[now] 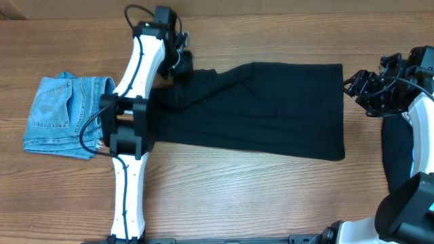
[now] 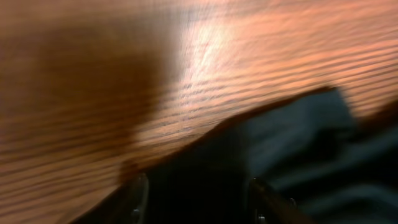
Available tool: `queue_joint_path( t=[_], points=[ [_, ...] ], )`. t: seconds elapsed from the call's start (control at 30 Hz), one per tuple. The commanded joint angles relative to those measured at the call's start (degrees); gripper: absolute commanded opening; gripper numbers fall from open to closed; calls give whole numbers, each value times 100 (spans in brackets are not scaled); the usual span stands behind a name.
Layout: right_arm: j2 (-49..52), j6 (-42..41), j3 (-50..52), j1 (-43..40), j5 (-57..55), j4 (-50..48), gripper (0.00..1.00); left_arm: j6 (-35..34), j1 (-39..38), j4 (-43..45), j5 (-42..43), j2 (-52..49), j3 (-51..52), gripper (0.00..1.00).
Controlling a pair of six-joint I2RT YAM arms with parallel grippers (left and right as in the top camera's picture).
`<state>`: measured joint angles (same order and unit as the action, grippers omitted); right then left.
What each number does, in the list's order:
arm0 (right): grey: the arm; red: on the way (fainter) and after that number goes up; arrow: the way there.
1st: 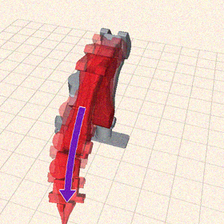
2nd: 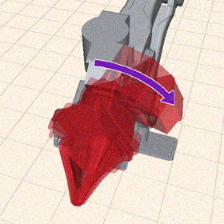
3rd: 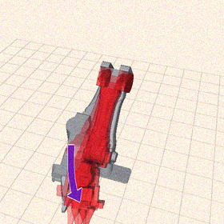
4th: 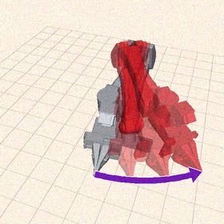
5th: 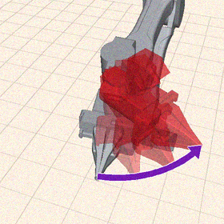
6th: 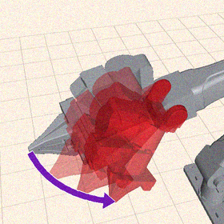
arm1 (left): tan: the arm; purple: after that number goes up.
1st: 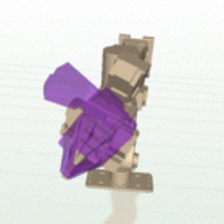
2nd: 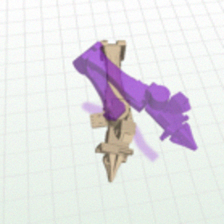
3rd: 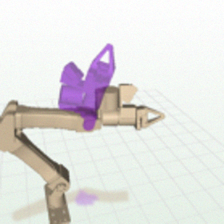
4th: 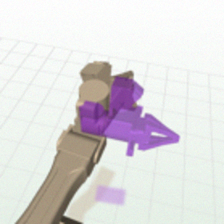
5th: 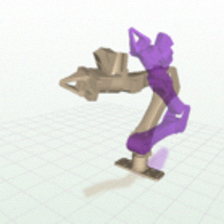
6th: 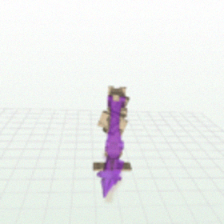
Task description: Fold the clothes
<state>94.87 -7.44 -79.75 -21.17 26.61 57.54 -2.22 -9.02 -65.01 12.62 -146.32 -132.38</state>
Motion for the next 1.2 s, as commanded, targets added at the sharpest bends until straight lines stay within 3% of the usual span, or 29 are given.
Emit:
queue_joint_path(
  t=[0.0, 0.03, 0.1, 0.2, 0.6, 0.87, 1.17],
  points=[
    [-66, 44, -35, 22, -17, -28, 70, 96, -20, -11, 245, -55, 0, 18],
    [-66, 44, -35, 22, -17, -28, 70, 96, -22, 48, 245, -37, -31, 9],
    [-66, 44, -35, 22, -17, -26, 70, 92, -22, 149, 245, 13, -157, 6],
    [-66, 44, -35, 22, -17, -26, 70, 96, -17, 214, 136, 20, -551, 9],
    [-66, 44, -35, 22, -105, -101, 70, 98, 7, -70, 76, 22, -1904, 4],
    [-61, 42, -35, 22, -192, -323, 70, 350, 79, -232, 42, 26, -3504, 4],
    [-44, 39, -13, 22, -323, -782, 67, 859, -35, -914, 160, 26, -3740, 4]
  ],
)
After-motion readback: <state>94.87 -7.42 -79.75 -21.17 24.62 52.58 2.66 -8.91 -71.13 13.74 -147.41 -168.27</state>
